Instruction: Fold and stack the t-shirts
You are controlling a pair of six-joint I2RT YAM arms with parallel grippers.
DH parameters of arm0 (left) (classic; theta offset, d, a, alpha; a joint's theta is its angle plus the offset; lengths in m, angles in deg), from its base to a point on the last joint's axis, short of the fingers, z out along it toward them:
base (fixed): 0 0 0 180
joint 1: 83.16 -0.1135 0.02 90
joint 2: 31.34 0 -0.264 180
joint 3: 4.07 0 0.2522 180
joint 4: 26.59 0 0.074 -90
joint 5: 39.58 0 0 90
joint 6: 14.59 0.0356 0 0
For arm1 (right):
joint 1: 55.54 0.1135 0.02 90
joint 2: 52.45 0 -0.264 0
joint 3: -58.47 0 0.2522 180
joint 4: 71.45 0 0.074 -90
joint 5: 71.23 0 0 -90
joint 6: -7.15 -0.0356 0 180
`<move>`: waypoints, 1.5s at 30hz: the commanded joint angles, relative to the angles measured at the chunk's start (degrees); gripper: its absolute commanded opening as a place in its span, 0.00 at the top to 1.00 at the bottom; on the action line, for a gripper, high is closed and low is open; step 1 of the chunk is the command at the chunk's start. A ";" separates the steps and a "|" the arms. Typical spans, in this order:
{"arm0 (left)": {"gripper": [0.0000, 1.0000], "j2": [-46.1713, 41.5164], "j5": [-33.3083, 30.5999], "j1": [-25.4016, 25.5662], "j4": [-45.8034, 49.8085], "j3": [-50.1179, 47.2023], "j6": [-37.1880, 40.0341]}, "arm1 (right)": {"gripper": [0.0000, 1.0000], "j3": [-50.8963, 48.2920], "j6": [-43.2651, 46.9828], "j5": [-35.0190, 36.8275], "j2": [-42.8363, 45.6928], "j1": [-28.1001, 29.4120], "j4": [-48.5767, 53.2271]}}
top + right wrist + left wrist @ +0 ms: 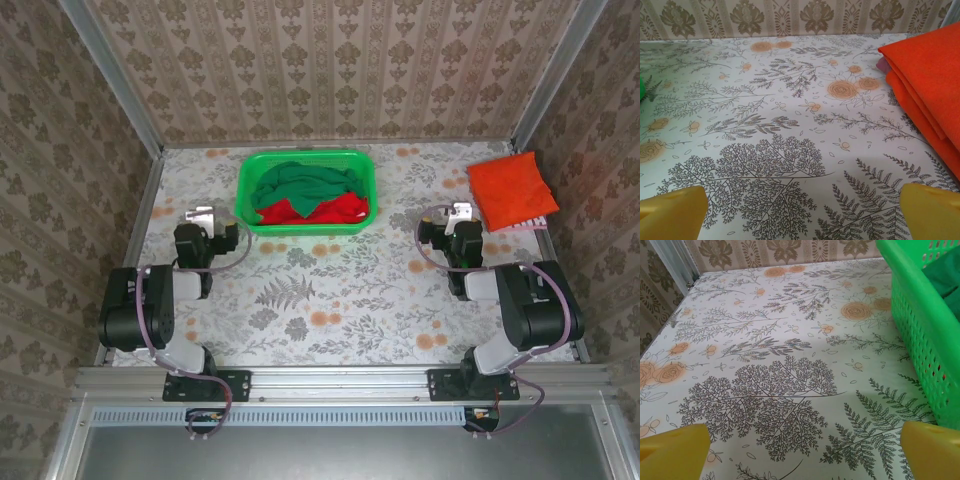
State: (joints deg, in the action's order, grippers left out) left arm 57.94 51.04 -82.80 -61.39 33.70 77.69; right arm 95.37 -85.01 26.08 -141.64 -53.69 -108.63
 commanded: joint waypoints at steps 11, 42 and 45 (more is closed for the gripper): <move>0.00 -1.34 -0.15 0.41 0.30 -0.55 0.99 | 0.00 -0.60 -1.01 1.56 1.42 -0.30 0.38; 0.00 -10.24 -8.10 1.29 7.15 -1.25 -0.23 | 0.00 -1.35 -0.16 1.08 12.67 -0.35 8.48; 0.00 -15.80 -10.56 1.91 12.86 -1.36 -0.10 | 0.00 -1.43 0.04 0.17 17.81 -0.26 13.27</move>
State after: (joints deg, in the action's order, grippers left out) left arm 46.44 44.16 -81.53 -54.41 32.58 77.63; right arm 93.97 -85.14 26.23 -128.50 -53.69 -101.07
